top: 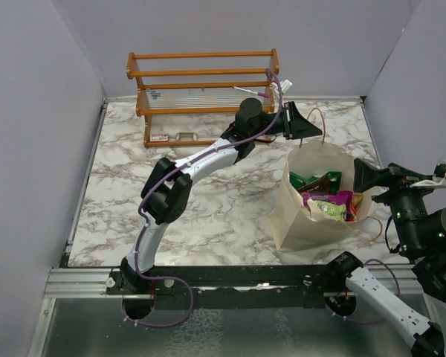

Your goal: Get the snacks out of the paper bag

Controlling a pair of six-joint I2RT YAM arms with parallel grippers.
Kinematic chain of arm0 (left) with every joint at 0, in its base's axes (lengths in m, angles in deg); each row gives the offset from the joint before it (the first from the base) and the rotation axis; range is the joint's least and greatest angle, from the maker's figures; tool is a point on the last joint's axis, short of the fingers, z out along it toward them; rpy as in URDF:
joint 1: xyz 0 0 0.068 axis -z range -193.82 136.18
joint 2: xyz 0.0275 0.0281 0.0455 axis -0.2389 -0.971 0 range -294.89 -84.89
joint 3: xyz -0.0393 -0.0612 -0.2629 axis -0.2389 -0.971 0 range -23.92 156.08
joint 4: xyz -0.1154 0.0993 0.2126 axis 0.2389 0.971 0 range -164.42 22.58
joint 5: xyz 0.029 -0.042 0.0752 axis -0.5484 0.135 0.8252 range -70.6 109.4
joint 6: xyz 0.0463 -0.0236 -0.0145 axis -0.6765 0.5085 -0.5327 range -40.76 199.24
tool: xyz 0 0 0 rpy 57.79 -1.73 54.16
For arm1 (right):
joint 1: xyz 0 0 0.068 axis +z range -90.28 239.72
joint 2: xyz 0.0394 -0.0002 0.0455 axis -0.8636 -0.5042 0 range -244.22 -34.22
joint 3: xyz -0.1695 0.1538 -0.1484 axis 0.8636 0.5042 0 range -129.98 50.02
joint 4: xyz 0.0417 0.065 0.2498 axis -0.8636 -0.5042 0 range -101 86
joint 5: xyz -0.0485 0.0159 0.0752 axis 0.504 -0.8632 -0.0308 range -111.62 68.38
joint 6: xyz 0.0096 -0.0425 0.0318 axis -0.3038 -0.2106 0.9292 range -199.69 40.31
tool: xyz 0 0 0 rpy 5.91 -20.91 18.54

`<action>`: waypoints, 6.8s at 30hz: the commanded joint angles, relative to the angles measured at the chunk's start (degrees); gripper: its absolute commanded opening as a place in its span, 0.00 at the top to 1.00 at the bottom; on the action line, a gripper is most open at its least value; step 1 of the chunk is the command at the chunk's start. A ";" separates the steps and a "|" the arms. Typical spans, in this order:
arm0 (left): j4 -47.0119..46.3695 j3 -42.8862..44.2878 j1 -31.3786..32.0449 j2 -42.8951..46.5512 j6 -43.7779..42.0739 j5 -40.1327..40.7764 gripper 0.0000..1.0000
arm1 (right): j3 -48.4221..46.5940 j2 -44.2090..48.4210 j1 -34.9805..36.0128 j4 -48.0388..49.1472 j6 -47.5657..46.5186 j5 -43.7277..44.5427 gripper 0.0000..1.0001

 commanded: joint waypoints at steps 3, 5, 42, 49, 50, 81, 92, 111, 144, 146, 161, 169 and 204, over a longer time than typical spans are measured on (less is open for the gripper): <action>-3.29 1.92 0.39 4.72 0.75 -2.16 0.82 | -0.07 0.32 0.33 0.16 -0.41 1.27 0.01; -3.18 2.13 0.41 5.41 0.75 -2.21 0.82 | -0.30 0.21 0.33 -0.07 -0.33 1.25 0.01; 6.74 -4.48 -3.88 20.66 -4.20 -1.27 1.00 | -0.53 0.13 0.33 -1.14 1.00 -0.84 0.01; 9.57 -14.72 -9.49 31.76 -4.39 0.39 1.00 | 0.29 -1.20 0.33 -0.54 1.40 -4.08 0.01; 10.25 -17.06 -10.60 33.52 -4.58 0.65 1.00 | 0.36 -1.50 0.33 -0.30 1.41 -4.82 0.01; 47.02 -20.32 -50.74 57.33 -18.32 -9.89 1.00 | 5.80 -13.80 9.56 0.51 4.81 -19.84 0.01; 46.04 -13.86 -53.02 54.58 -19.08 -7.44 1.00 | 14.95 -10.25 9.56 9.15 17.16 -21.55 0.01; 23.49 -33.11 -52.92 64.03 -6.09 -17.26 1.00 | 17.19 -23.68 9.56 15.18 12.07 -45.80 0.04; 30.14 -39.69 -52.87 70.76 -6.01 -15.43 1.00 | 13.29 -48.31 40.97 54.17 -55.82 -29.27 0.18; 30.50 -39.97 -52.81 71.09 -6.38 -15.35 1.00 | 10.88 -50.55 39.34 52.20 -56.65 -30.97 0.19; 30.85 -41.08 -52.81 71.62 -4.91 -15.72 1.00 | 3.05 -65.34 34.19 48.52 -75.61 -33.86 0.19; 29.85 -41.79 -52.89 70.66 -4.82 -15.72 1.00 | -5.61 -73.93 31.96 43.97 -82.20 -31.81 0.28; 44.70 -28.76 -52.86 66.74 -14.11 -9.54 1.00 | -1.21 -62.19 30.95 60.15 -65.65 -31.18 0.99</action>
